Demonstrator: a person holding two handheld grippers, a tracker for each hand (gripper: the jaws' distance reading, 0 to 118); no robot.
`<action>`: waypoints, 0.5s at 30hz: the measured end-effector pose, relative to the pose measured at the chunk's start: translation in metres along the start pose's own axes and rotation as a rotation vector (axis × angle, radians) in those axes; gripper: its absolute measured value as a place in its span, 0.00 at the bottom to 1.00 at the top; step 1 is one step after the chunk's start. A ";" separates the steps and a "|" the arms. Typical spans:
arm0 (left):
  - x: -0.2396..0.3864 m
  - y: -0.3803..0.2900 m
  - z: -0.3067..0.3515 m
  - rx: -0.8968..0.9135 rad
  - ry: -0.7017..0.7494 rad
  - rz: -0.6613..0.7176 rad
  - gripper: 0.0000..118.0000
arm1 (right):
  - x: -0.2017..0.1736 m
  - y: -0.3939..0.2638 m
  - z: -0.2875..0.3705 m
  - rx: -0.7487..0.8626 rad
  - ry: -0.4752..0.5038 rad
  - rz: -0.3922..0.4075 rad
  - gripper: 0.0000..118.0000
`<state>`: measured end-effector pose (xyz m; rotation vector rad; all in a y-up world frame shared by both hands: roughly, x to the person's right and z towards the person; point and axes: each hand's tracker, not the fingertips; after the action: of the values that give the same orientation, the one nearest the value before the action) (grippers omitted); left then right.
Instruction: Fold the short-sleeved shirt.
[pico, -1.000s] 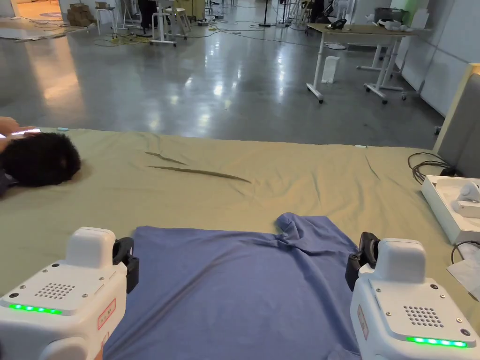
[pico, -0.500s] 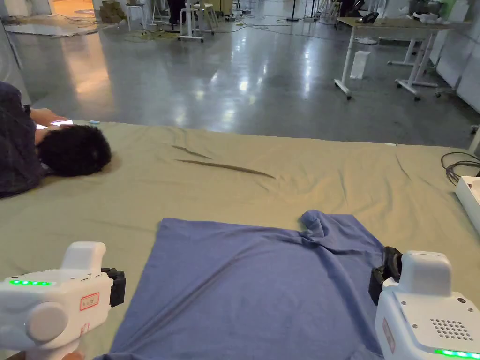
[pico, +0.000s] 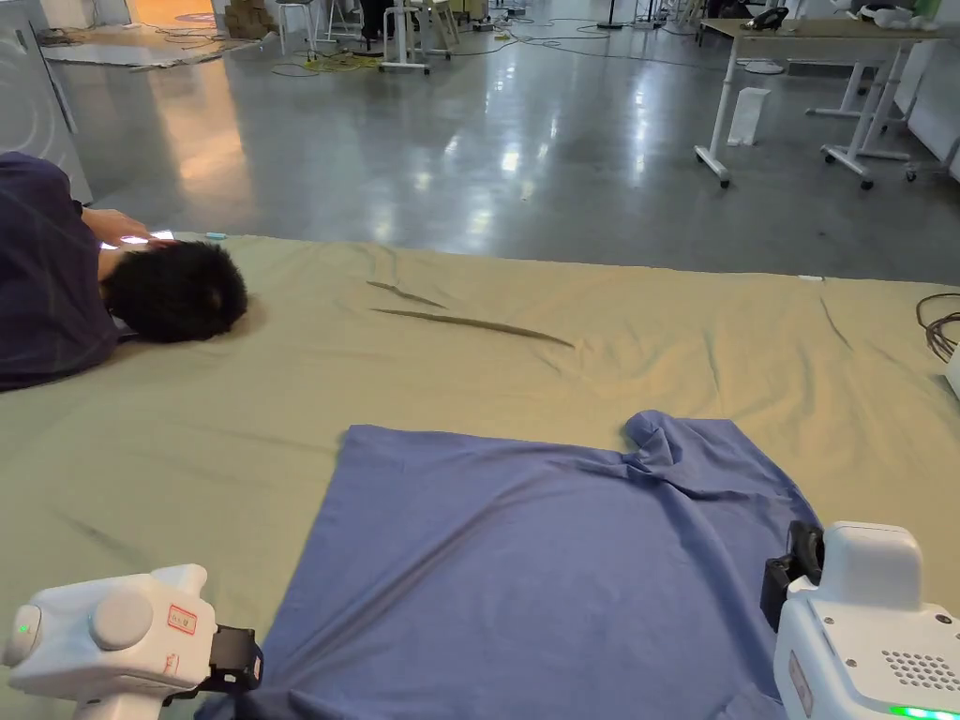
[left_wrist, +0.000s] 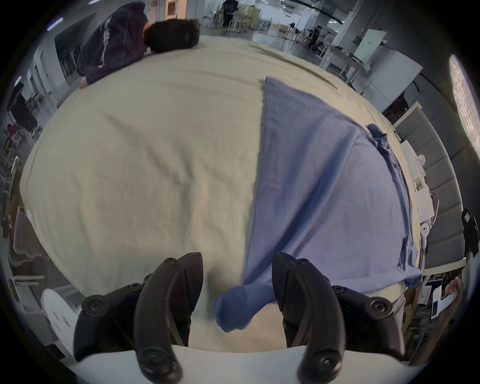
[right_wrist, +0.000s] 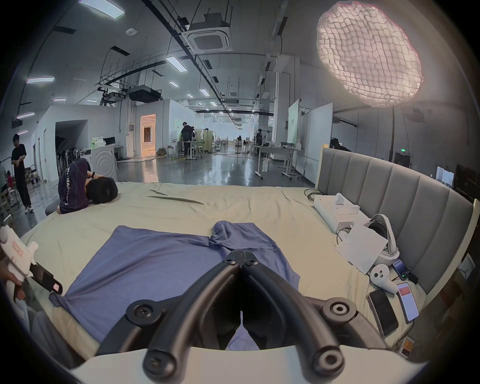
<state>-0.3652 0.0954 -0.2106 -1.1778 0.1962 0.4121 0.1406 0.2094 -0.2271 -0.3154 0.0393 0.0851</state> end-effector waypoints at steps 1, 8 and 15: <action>0.000 -0.005 -0.002 -0.032 0.010 0.006 0.50 | 0.000 -0.001 0.000 -0.007 0.000 0.000 0.00; 0.007 -0.032 -0.005 -0.061 0.046 -0.016 0.53 | 0.001 -0.011 -0.001 -0.035 -0.002 -0.002 0.00; 0.030 -0.046 -0.011 -0.051 0.159 -0.130 0.51 | 0.000 -0.021 -0.001 -0.065 0.006 -0.007 0.00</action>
<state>-0.3180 0.0774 -0.1864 -1.2670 0.2463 0.2105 0.1421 0.1894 -0.2221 -0.3804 0.0413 0.0788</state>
